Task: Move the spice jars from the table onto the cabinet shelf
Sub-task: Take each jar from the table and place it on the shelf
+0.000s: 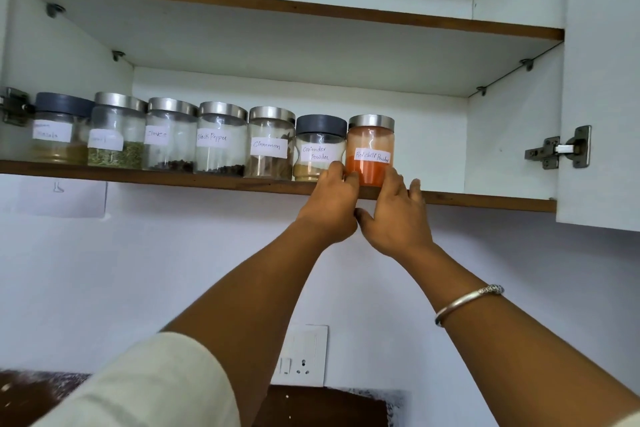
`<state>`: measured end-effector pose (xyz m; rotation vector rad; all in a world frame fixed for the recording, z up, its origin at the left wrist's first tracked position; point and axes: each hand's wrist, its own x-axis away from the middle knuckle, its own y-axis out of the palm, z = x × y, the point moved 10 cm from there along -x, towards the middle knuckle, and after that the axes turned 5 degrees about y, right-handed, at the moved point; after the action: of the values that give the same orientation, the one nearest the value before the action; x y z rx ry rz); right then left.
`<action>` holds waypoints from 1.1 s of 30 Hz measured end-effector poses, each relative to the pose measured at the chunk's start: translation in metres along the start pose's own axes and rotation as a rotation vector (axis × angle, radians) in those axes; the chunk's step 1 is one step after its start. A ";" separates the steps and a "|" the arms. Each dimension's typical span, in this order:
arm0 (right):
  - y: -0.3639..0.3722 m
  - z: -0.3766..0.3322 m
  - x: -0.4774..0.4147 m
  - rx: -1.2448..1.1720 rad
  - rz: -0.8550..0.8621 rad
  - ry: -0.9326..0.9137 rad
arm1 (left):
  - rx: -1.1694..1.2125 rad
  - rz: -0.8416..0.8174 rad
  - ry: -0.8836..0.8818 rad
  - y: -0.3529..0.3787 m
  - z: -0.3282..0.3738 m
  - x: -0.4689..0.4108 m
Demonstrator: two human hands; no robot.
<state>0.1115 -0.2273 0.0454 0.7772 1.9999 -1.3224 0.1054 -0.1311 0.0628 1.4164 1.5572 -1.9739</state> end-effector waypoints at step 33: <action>0.286 -0.389 0.314 -0.028 -0.805 -0.565 | -0.117 -0.668 -0.370 -0.054 -0.351 0.446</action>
<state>0.0590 0.2738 -0.2346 -0.4618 1.8798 -1.6794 0.0318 0.3443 -0.2436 0.4552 2.0770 -2.2538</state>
